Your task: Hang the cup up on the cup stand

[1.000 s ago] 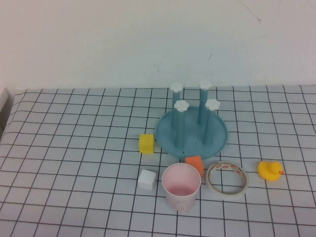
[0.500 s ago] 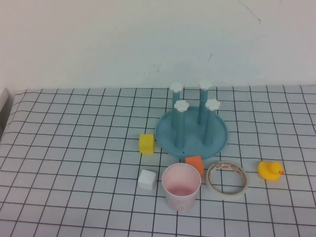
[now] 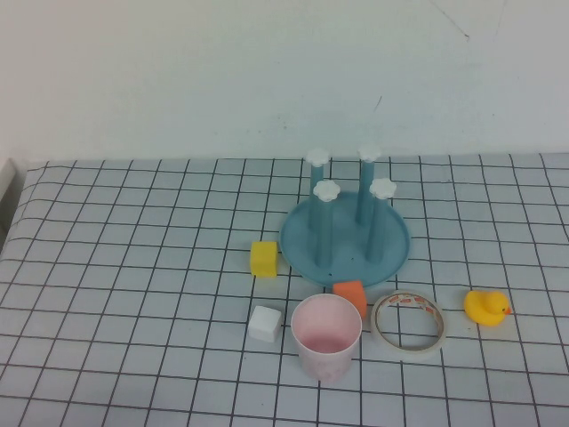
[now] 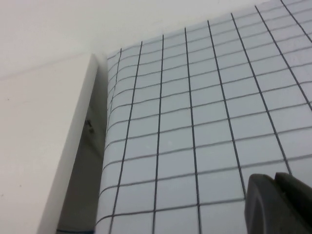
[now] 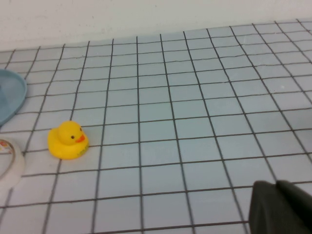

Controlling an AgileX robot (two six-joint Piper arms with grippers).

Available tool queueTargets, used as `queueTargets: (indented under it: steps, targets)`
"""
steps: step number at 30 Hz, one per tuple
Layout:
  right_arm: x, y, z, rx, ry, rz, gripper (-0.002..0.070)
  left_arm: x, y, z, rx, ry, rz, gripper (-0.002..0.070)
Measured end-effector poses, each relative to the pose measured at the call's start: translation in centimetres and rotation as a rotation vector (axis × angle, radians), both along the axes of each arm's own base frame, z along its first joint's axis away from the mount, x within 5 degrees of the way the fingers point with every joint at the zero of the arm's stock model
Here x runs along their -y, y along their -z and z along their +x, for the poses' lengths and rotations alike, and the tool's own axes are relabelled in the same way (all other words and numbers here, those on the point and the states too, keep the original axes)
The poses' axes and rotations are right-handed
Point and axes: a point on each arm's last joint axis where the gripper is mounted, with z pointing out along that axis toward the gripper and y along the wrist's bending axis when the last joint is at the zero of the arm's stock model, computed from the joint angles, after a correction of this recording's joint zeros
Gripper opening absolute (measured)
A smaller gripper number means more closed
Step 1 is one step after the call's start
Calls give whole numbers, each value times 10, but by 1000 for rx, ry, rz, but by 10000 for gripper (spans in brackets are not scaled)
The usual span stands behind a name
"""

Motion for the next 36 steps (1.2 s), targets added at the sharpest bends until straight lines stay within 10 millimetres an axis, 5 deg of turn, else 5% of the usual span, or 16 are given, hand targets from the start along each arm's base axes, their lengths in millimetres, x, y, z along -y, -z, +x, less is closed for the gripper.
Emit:
queueTargets:
  steps: [2, 5, 10, 14, 19, 26, 31, 36]
  targets:
    - [-1, 0, 0, 6, -1, 46, -1, 1, -2, 1, 25, -3, -53, -2]
    - [-6, 0, 1, 26, -1, 215, -1, 6, -10, 2, 106, -21, -387, -2]
    - [-21, -2, 2, 57, 17, 787, -1, 5, -26, 3, 245, -63, -990, -2]
    - [-28, -7, 2, 72, 11, 1084, -1, 4, -29, 3, 279, -76, -1122, -2]
    - [-27, -9, 3, 101, 3, 1048, -1, 3, -30, 3, 284, -86, -1216, -2]
    - [-26, -10, 3, 113, -6, 1009, -1, 9, -33, 1, 209, -44, -1098, -1]
    - [-26, -10, 3, 116, -13, 985, -1, 21, -80, 1, 3, 69, -696, -2]
    - [-23, -13, 4, 159, -18, 932, -1, 32, -144, 29, -309, 242, -305, -2]
